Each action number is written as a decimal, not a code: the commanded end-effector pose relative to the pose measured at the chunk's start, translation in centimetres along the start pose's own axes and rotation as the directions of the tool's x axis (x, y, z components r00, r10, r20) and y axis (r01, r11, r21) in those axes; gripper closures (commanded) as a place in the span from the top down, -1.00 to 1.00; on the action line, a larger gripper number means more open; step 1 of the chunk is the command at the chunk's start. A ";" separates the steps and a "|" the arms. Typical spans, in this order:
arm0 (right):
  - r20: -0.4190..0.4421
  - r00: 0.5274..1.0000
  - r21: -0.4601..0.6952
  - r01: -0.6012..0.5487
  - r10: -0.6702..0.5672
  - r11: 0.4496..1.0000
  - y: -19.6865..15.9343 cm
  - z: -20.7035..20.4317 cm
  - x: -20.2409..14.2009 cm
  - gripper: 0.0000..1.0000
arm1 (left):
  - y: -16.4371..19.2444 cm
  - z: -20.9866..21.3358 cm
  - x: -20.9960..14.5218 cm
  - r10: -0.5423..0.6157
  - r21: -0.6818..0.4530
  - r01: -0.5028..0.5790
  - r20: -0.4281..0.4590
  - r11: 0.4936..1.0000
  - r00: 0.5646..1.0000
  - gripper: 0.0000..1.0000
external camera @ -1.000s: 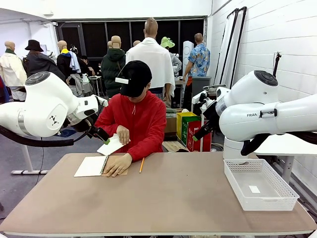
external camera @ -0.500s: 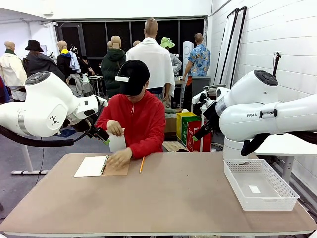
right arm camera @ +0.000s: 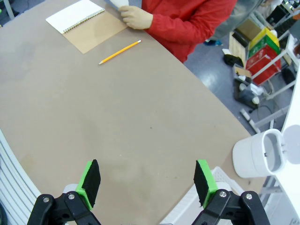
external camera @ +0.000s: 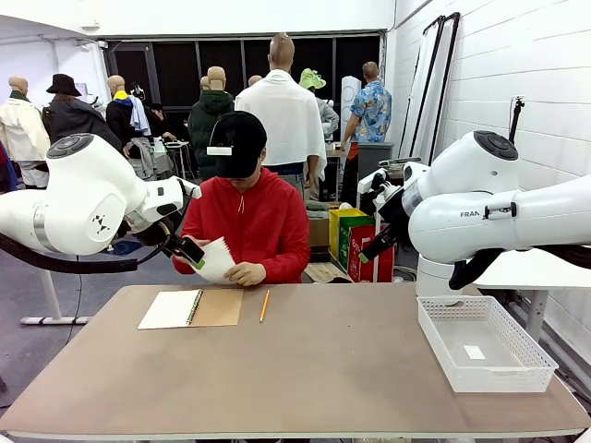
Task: Sort the paper based on its condition.
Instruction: If a person hands you a paper, place it in the Organizing basket , and if it's crumpled, put it in the Trash can.
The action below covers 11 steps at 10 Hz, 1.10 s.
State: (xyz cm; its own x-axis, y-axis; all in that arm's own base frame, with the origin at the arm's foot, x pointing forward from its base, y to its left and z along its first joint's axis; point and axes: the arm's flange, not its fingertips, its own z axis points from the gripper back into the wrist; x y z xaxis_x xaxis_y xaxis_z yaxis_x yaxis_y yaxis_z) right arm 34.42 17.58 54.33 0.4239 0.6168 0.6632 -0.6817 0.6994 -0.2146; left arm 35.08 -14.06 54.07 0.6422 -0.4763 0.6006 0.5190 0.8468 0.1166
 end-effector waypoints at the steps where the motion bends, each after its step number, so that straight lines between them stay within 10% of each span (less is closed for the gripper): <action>1: 0.002 1.000 0.010 0.005 -0.005 1.000 -0.1 -0.1 -0.1 1.00 | 0.0 0.1 0.0 0.001 0.001 -0.001 0.006 1.000 1.000 1.00; 11: 0.002 1.000 0.010 0.005 -0.005 1.000 -0.1 -0.1 -0.1 1.00 | 0.0 0.1 0.0 0.001 0.001 -0.001 0.006 1.000 1.000 1.00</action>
State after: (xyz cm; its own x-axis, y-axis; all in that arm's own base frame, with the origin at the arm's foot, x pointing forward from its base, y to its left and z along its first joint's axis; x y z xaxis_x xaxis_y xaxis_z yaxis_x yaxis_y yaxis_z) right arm 34.42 17.58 54.33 0.4240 0.6168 0.6632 -0.6817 0.6994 -0.2146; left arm 35.08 -14.06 54.07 0.6422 -0.4764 0.6006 0.5190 0.8468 0.1166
